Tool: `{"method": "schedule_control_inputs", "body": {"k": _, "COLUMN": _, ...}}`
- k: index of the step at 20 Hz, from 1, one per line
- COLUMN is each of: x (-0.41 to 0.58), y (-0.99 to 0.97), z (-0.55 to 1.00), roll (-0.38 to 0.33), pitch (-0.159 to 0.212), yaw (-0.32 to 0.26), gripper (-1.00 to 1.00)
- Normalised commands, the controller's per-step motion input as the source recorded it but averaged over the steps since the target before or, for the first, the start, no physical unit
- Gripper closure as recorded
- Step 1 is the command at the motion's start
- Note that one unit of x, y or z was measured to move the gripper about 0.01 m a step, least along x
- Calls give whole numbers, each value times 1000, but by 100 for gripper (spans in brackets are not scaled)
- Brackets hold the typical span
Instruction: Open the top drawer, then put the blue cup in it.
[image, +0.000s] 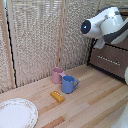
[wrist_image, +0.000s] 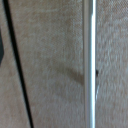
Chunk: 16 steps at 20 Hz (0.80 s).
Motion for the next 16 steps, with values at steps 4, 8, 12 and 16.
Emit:
{"method": "schedule_control_inputs", "body": {"k": 4, "x": 177, "y": -804, "z": 294, "roll": 9, "pitch": 36, "yaw": -31, "gripper": -100}}
{"method": "schedule_control_inputs", "body": {"k": 8, "x": 184, "y": -448, "z": 164, "roll": 6, "pitch": 100, "yaw": -191, "gripper": -100}}
{"method": "schedule_control_inputs", "body": {"k": 12, "x": 33, "y": -98, "z": 50, "roll": 14, "pitch": 147, "yaw": -224, "gripper": 100}}
{"method": "schedule_control_inputs", "body": {"k": 16, "x": 20, "y": -242, "z": 34, "roll": 55, "pitch": 142, "yaw": -202, "gripper": 100}}
